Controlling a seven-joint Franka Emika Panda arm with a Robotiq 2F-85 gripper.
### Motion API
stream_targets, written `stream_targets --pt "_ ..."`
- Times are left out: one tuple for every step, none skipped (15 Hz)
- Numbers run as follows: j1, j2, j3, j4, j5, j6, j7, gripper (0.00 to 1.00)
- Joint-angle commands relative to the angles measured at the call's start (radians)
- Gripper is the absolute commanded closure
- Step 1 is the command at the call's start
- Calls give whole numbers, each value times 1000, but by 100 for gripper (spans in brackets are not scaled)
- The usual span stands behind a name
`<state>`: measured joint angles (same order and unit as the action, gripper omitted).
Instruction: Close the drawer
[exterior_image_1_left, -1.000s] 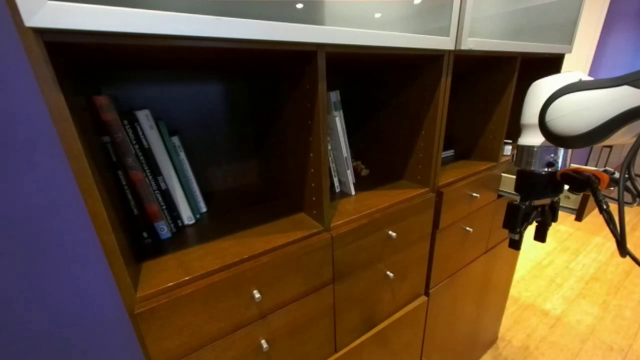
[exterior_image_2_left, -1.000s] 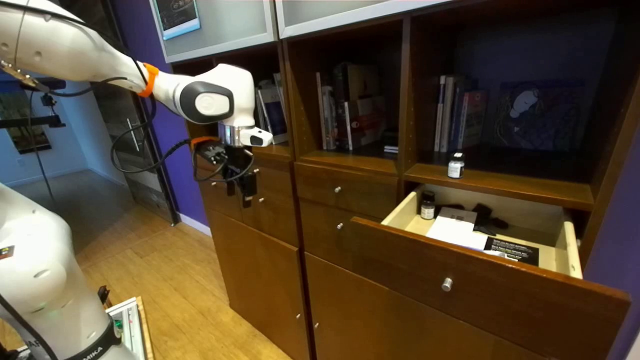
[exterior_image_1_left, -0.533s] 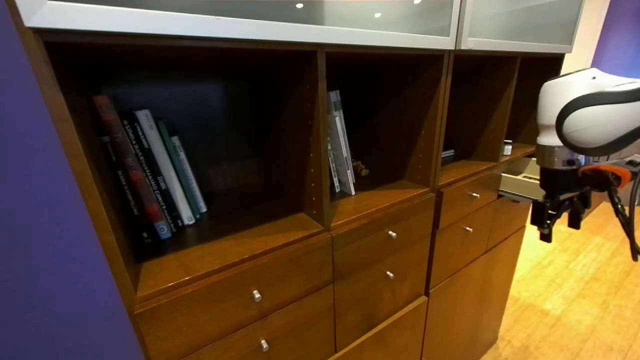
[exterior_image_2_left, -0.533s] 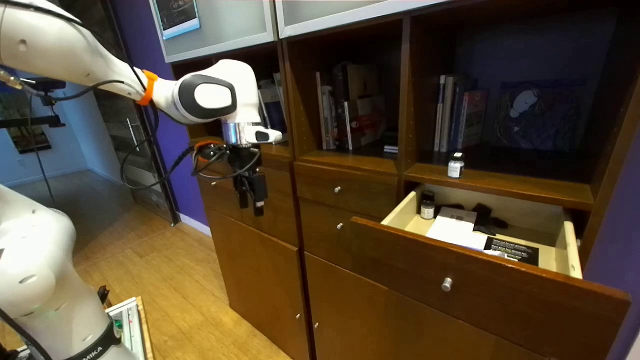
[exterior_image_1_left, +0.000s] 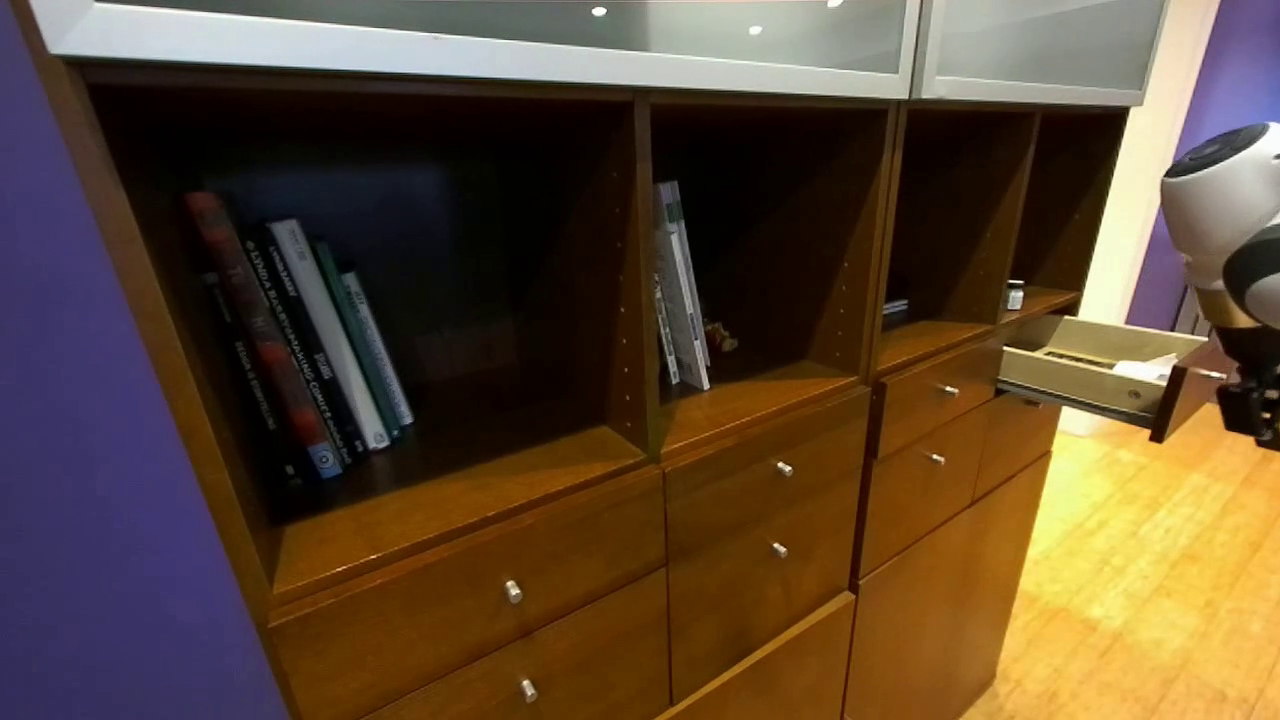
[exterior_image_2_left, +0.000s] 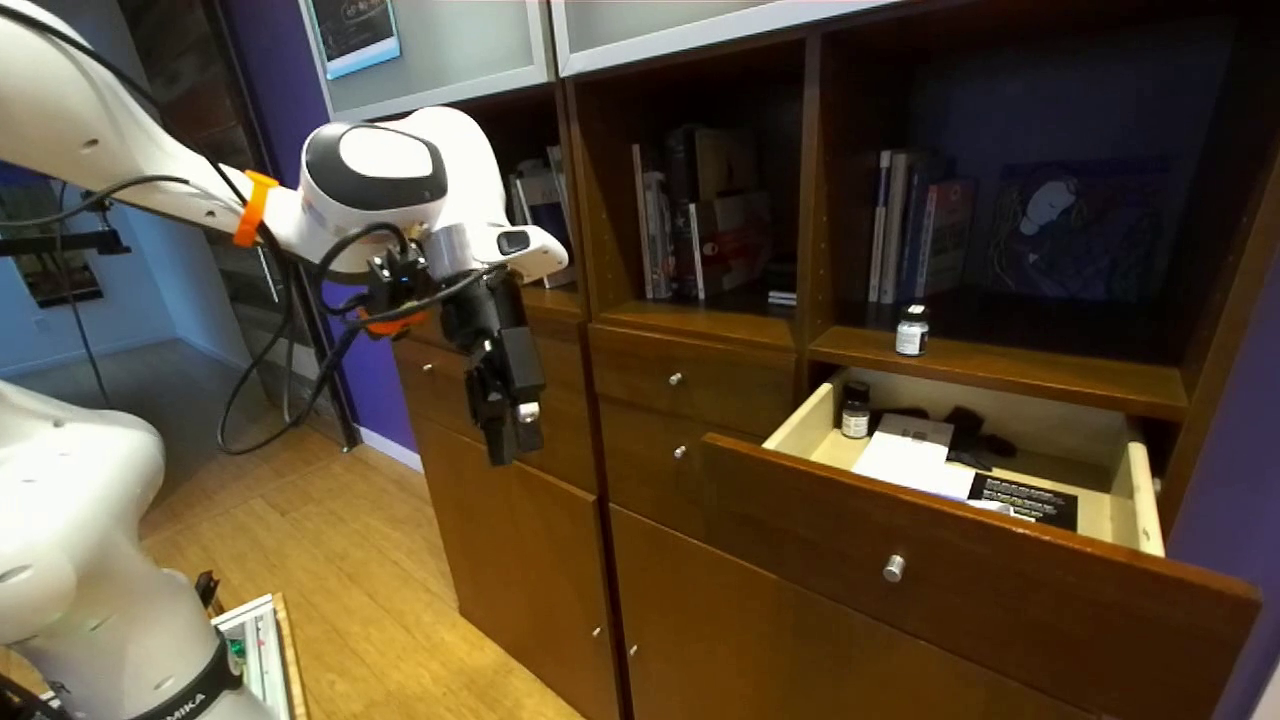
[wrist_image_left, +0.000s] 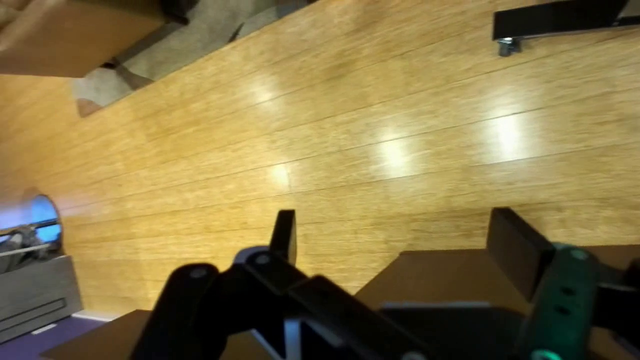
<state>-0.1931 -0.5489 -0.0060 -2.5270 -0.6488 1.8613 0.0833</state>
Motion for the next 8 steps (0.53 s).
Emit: stream_targets --pt "-7 -62 -40 -60 -197 32 -28 32" --pt "-5 -59 -55 -65 -249 48 -25 41" --pt "-3 -52 -69 -67 -301 71 -13 48" --pt "-1 -41 -89 -70 -349 105 -7 56" --pt "-2 -30 -104 -69 -401 137 4 62" --pt "-3 -18 -122 -66 -444 169 14 69" --pt "-3 -4 -146 -62 -482 214 17 77" --pt "-4 9 -166 -59 -519 255 24 83"
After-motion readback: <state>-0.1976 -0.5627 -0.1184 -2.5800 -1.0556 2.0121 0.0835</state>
